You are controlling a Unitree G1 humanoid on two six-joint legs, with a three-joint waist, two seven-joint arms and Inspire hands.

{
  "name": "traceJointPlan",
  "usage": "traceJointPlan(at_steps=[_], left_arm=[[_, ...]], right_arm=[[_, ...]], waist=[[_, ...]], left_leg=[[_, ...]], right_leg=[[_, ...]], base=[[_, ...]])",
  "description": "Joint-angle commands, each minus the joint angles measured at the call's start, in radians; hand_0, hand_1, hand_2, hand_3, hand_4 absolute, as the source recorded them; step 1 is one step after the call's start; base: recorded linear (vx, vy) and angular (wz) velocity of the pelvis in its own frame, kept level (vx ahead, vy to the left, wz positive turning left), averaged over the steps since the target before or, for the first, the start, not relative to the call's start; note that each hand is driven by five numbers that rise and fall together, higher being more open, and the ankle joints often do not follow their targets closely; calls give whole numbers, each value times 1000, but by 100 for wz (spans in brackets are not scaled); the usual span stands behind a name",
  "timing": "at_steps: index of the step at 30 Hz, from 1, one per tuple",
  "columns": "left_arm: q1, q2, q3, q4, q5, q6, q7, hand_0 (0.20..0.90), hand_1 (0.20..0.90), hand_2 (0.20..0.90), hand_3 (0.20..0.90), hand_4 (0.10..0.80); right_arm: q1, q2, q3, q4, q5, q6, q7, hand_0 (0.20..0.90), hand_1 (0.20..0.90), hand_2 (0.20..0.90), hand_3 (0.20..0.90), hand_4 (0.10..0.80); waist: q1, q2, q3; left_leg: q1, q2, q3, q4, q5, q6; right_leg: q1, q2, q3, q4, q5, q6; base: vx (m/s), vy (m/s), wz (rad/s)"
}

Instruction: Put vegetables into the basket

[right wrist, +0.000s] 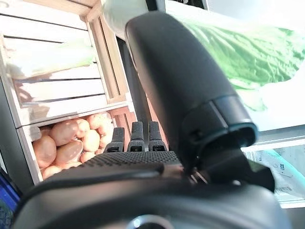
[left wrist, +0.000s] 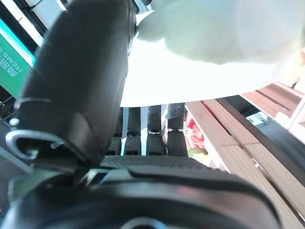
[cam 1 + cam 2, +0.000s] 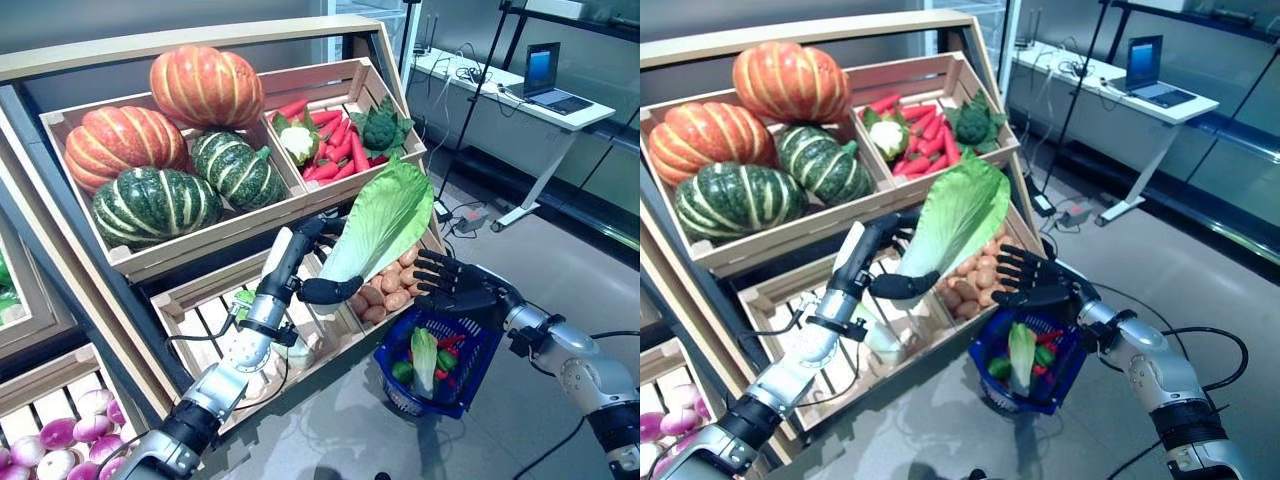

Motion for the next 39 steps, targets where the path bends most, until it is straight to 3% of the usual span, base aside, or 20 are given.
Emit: traceJointPlan(at_steps=[1,12,22,27,34,39], left_arm=[[-130,12,7,-14,11,-158,51,300,300,300,300,400],[-127,8,-30,-19,8,-180,21,300,300,300,300,400],[-125,-8,-57,-9,-50,-182,-23,300,300,300,300,400],[-133,-22,-83,-12,-55,-189,-31,300,300,300,300,400],[-138,-23,-102,5,-83,-180,-41,300,300,300,300,400],[-130,-20,-100,5,-101,-195,-58,300,300,300,300,400]], right_arm=[[-93,-2,-46,0,116,-57,56,900,900,900,900,800],[-207,59,-11,22,200,-103,16,900,900,900,900,800],[-359,76,-5,69,308,-95,21,900,900,900,900,800],[-442,129,10,92,416,-97,33,900,900,900,900,800],[-509,178,19,46,534,-58,99,900,900,900,900,800],[-520,166,17,35,494,-12,70,900,900,900,900,800]], waist=[[20,-54,-58],[50,-49,-61],[82,-47,-66],[103,-43,-71],[119,-38,-81],[123,-42,-89]], left_leg=[[1,-19,8,2,-102,-15],[5,-19,-14,2,-108,-17],[4,-19,-37,2,-109,-21],[6,-21,-52,2,-110,-21],[5,-23,-68,2,-112,-22],[1,-24,-74,2,-111,-23]], right_leg=[[43,-36,-26,2,-33,33],[55,-38,-43,2,-42,33],[62,-40,-63,2,-48,31],[71,-41,-78,2,-53,28],[78,-43,-90,2,-59,27],[76,-44,-91,2,-60,26]], base=[[0,0,0],[1,1,1],[5,3,4],[21,11,5],[19,8,7],[19,7,9]])
